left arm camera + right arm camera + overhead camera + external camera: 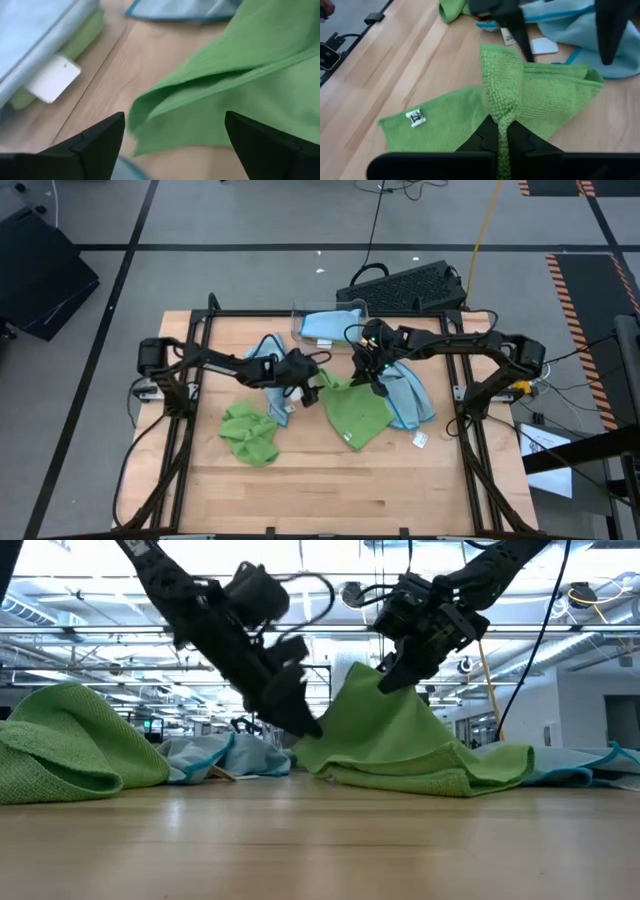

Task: Fold microfiber towels
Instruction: Fold the right green microfiber cloth

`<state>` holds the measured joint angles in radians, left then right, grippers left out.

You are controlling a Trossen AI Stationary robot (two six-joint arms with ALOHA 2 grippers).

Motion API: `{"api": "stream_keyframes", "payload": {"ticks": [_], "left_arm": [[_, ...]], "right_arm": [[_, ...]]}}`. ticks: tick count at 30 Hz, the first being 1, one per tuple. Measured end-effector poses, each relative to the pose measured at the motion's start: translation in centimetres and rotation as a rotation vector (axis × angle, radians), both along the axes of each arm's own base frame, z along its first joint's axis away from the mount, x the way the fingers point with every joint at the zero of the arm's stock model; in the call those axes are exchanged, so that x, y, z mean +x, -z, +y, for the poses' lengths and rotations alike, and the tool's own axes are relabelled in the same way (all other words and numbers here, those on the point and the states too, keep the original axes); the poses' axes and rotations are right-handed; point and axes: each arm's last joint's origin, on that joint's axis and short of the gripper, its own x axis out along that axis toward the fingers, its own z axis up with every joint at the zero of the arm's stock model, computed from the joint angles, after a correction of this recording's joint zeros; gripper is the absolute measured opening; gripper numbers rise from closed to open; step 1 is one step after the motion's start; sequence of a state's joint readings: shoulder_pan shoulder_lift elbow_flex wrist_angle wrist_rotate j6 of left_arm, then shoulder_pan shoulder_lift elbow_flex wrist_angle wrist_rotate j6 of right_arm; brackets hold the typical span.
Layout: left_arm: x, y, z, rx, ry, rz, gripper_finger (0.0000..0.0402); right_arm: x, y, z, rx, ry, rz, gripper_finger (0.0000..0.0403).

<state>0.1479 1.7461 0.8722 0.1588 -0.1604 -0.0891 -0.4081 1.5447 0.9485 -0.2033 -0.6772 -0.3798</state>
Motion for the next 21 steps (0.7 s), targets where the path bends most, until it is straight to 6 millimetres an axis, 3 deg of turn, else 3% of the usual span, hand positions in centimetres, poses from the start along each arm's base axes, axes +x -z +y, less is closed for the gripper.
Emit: {"api": "stream_keyframes", "payload": {"ticks": [7,21], "left_arm": [[0.0,0.0,1.9,0.046,0.04,-0.017,0.0308],[-0.9,1.0,5.2,-0.043,0.189,0.002,0.0249]], "right_arm": [[0.2,-0.2,0.4,-0.015,-0.017,-0.022,0.0],[0.5,-0.2,1.2,-0.018,-0.045,-0.021,0.0]]}}
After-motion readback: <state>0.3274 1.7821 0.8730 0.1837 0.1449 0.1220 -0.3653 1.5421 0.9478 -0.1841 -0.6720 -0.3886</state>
